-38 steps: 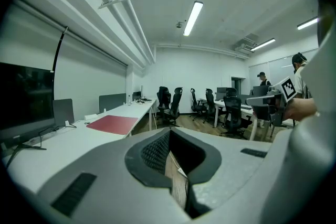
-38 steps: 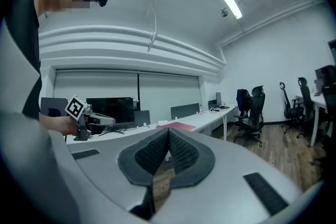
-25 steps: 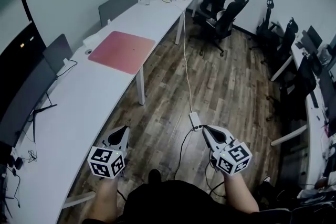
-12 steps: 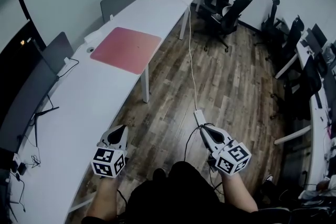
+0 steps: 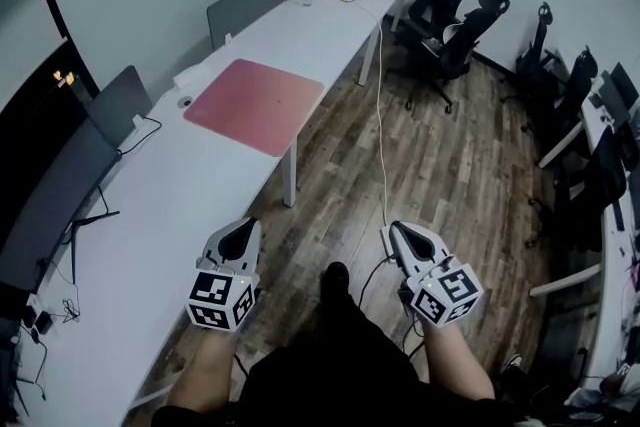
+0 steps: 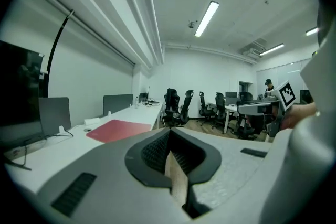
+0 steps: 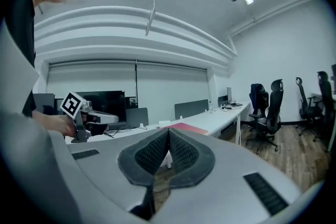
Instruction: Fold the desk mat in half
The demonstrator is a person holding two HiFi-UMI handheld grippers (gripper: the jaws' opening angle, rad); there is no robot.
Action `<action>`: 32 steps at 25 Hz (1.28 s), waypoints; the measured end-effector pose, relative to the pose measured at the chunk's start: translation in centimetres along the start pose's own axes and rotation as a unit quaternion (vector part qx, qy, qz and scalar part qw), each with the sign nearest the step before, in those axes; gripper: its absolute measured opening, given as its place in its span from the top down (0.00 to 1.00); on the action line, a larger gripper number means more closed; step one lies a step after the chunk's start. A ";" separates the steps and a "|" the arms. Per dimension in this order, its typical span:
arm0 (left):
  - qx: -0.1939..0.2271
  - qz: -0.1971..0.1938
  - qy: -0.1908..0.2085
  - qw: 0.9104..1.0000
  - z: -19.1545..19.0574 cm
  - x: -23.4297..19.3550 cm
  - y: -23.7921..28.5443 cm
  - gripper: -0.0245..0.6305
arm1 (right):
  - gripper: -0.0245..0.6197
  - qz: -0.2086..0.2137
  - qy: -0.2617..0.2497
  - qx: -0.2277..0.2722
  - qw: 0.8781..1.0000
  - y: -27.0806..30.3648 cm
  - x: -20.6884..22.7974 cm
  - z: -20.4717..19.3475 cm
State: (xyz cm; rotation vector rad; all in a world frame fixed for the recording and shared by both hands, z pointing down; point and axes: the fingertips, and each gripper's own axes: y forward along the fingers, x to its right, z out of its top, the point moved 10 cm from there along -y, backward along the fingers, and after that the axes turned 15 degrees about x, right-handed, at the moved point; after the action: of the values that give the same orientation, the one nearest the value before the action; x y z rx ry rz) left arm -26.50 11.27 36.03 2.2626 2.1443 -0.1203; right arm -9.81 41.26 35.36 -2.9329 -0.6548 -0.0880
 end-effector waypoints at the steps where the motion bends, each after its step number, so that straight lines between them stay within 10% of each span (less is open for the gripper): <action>1: 0.005 0.006 0.007 1.000 0.2 -0.3 0.8 0.96 | 0.97 0.005 0.000 0.002 1.000 0.9 0.7 -0.1; 32: -0.083 0.129 -0.020 0.988 -4.5 -10.0 30.9 0.96 | 0.97 0.152 0.076 -0.080 0.982 31.3 26.1 -6.5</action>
State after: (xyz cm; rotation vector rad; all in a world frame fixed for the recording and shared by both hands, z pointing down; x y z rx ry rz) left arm 4.02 -0.07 40.07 2.3894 1.7499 0.0173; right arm 26.94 23.21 40.36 -3.0986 -0.1814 -0.3434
